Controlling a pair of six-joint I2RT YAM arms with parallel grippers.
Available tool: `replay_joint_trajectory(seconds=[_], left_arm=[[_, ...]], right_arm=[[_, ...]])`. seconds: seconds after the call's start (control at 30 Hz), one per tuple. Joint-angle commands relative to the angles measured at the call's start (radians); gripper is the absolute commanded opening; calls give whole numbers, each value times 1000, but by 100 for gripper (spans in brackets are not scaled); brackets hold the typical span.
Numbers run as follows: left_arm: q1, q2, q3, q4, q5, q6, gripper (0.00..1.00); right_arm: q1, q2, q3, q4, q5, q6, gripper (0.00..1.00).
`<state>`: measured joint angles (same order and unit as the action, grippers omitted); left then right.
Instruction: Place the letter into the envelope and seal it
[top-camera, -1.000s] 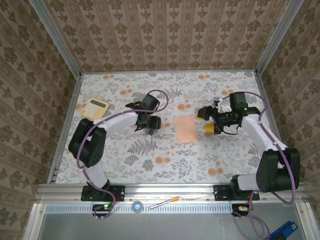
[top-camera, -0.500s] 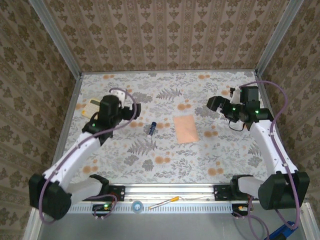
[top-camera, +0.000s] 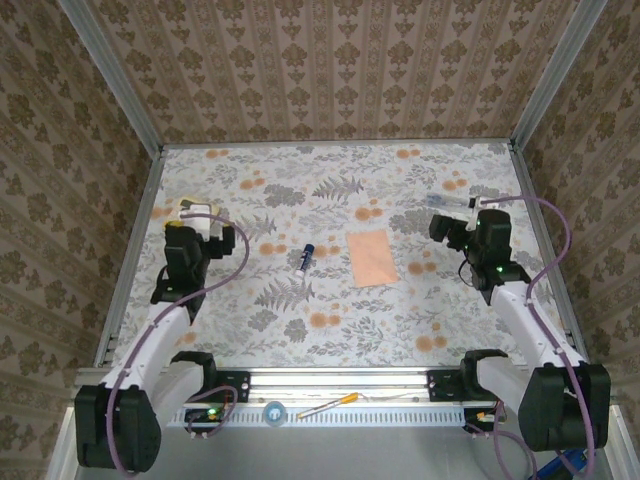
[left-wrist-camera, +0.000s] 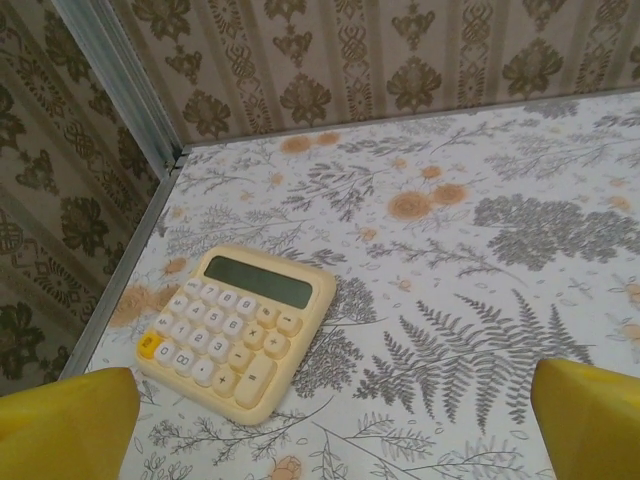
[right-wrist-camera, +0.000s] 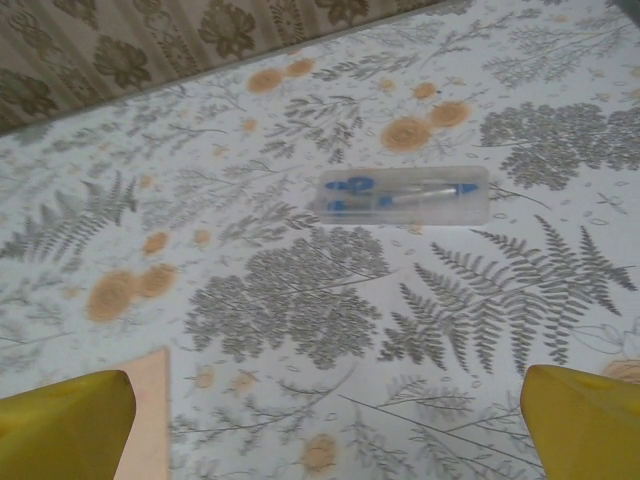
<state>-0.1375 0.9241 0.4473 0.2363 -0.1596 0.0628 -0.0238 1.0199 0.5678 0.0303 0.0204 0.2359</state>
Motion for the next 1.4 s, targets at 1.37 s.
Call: replay_joint_trajectory(seconds=[1.37], left_arm=[[129,630,-50,671,186,4,100]], right_arm=[[3,509,-163,824,-37,-190,100]])
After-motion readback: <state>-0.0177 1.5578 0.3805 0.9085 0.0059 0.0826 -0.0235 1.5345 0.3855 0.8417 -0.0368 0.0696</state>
